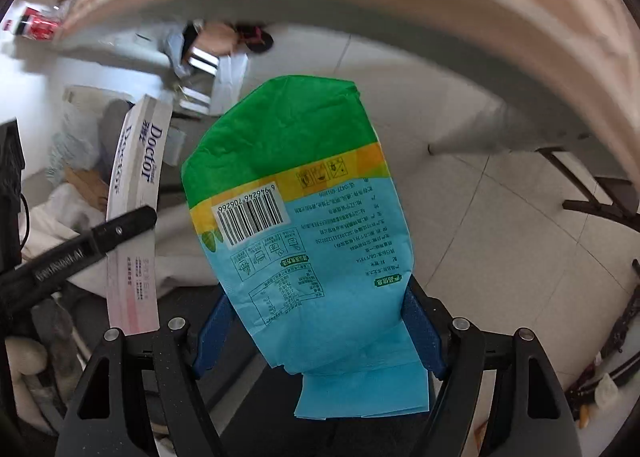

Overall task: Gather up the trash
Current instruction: 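Carry toothpaste box and bag over the bin and open the left tool, then open the right tool to drop the blue-green bag into the bin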

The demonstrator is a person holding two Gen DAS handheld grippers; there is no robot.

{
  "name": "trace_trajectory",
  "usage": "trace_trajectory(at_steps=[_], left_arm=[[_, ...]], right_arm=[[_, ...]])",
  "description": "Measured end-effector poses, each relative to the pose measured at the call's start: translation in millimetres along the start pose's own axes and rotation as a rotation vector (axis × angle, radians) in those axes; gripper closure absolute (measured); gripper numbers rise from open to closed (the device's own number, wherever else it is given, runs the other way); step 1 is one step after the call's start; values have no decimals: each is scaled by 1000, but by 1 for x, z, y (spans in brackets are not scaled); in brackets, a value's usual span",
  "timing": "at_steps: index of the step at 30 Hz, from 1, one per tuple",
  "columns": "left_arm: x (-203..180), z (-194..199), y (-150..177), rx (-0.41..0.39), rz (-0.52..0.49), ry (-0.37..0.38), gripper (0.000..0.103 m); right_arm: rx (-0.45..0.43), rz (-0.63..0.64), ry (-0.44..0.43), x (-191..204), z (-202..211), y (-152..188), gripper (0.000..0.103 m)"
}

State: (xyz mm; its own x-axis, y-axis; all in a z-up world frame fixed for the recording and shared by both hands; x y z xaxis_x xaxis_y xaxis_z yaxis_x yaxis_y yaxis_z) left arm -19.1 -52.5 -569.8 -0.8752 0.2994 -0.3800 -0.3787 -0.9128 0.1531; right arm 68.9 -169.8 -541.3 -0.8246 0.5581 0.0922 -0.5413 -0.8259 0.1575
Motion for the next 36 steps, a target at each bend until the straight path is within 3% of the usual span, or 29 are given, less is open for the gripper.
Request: trace_trajectory(at_steps=[7, 13, 16, 17, 19, 21, 23, 25, 28, 33, 36], left_arm=[[29, -135, -53, 111, 22, -1, 59], [46, -207, -72, 200, 1, 20, 58], [51, -222, -80, 218, -8, 0, 57], [52, -226, -82, 220, -12, -5, 56], [54, -227, -84, 212, -3, 0, 26], [59, -223, -82, 200, 8, 6, 13], [66, -220, -81, 189, 19, -16, 12], [72, -212, -77, 180, 22, -51, 4], [81, -198, -72, 151, 14, -103, 3], [89, -170, -61, 79, -17, -210, 3], [91, -155, -51, 50, -13, -234, 3]], right_arm=[[61, -67, 36, -26, -146, -37, 24], [111, -106, 30, -46, -241, -87, 24], [131, -103, 22, -47, -276, -101, 24], [139, -97, 13, -47, -285, -105, 24], [161, -93, 9, -44, -300, -113, 23], [173, -82, -3, -40, -312, -114, 21], [178, -74, -21, -34, -318, -116, 17], [186, -69, -33, -33, -321, -115, 11], [180, -69, -24, -33, -320, -113, 0], [156, -63, 17, -28, -304, -112, 0], [139, -48, 45, -25, -292, -109, 0]])
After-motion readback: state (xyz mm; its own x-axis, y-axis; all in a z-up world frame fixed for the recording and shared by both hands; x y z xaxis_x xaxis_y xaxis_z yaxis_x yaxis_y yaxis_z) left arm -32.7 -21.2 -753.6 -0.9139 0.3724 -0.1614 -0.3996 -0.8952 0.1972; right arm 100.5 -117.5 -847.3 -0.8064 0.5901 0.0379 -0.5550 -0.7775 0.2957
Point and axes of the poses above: each gripper's, at about its wrist camera, not at the fingertips, and z roughly against the way its jaws point, x to its left, y to its underside, the point moved 9 cm from there along -z, roughly the way its jaws point, and after that the axes turned 6 degrees about y, right-handed, at the moved point
